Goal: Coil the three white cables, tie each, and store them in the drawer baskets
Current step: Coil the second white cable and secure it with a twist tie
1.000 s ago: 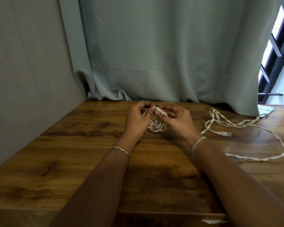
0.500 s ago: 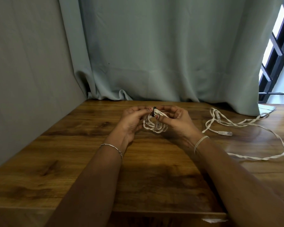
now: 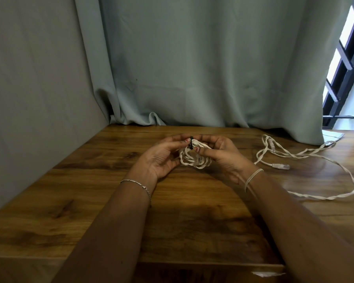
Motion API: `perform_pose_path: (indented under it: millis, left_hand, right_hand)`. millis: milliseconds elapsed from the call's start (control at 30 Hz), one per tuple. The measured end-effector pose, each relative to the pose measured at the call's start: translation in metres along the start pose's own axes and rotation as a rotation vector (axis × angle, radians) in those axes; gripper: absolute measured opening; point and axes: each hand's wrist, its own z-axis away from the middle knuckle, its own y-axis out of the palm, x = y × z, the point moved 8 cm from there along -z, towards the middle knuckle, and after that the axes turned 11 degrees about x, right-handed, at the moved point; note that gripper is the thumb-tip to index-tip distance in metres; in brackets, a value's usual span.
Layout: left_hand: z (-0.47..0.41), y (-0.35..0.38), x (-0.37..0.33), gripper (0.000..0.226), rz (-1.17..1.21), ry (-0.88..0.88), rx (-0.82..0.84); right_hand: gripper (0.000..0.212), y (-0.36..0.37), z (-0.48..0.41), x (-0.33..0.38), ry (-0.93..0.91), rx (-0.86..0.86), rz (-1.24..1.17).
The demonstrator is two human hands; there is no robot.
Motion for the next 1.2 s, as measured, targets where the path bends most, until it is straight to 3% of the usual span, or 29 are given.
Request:
perform_pose_path:
  millis: [300, 533, 833, 1033, 1200]
  left_hand:
    - [0.003, -0.002, -0.002, 0.027, -0.143, -0.03, -0.005]
    - [0.002, -0.007, -0.003, 0.016, -0.155, -0.021, -0.066]
    - [-0.003, -0.004, -0.004, 0.019, -0.159, 0.045, -0.107]
    - [0.0, 0.0, -0.005, 0.011, -0.181, 0.101, -0.153]
    - [0.009, 0.018, -0.002, 0.011, -0.2, 0.125, -0.103]
  right_hand:
    - [0.052, -0.001, 0.0, -0.004, 0.039, 0.002, -0.036]
    - [0.046, 0.0, -0.001, -0.007, 0.049, 0.019, -0.022]
    - [0.021, -0.008, -0.003, -0.001, -0.052, -0.116, 0.059]
    - [0.009, 0.002, 0.007, 0.008, -0.16, -0.227, 0.21]
    - [0.004, 0.0, 0.036, 0.03, -0.077, -0.187, 0.354]
